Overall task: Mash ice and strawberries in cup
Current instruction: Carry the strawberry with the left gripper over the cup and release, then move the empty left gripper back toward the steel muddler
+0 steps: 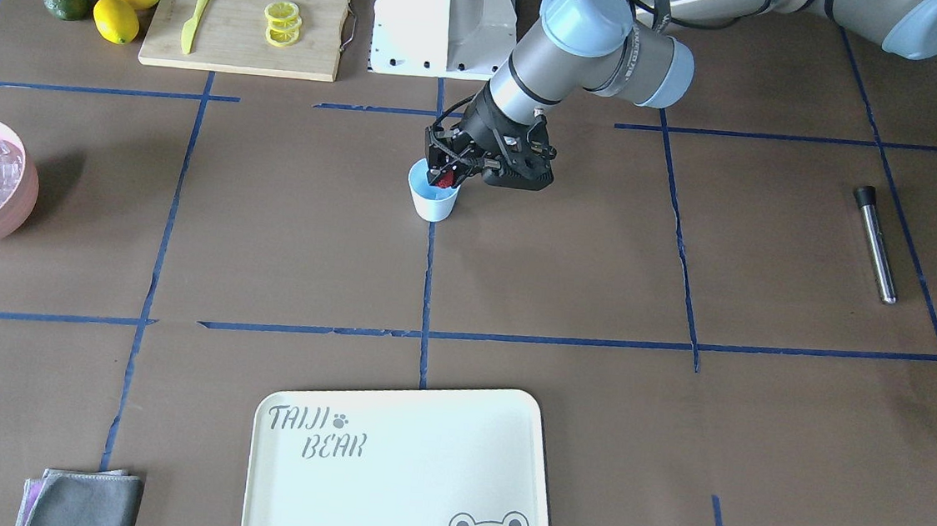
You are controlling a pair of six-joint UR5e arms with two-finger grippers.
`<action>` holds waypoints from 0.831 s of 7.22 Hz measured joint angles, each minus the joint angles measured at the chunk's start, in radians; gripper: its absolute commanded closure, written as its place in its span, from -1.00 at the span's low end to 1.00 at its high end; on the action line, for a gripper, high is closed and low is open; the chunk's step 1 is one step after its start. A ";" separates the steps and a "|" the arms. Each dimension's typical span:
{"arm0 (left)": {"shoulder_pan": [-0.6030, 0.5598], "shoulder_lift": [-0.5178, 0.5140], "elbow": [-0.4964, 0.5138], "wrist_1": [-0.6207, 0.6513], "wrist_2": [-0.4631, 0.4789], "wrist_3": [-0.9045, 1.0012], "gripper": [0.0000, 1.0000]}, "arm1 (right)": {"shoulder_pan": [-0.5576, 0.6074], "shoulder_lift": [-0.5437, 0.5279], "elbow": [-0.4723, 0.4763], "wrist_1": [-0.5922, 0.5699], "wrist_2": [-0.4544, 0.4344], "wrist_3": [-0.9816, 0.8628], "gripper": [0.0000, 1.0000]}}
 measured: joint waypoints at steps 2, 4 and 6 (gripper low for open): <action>0.004 0.001 0.000 -0.003 0.013 0.001 -0.99 | 0.000 0.000 -0.002 0.000 0.000 0.000 -1.00; 0.007 0.003 -0.007 -0.004 0.017 0.001 -1.00 | 0.000 0.000 -0.004 0.000 0.000 0.000 -1.00; 0.005 0.017 -0.034 -0.002 0.016 0.002 -1.00 | 0.000 0.000 -0.005 0.000 0.000 0.000 -1.00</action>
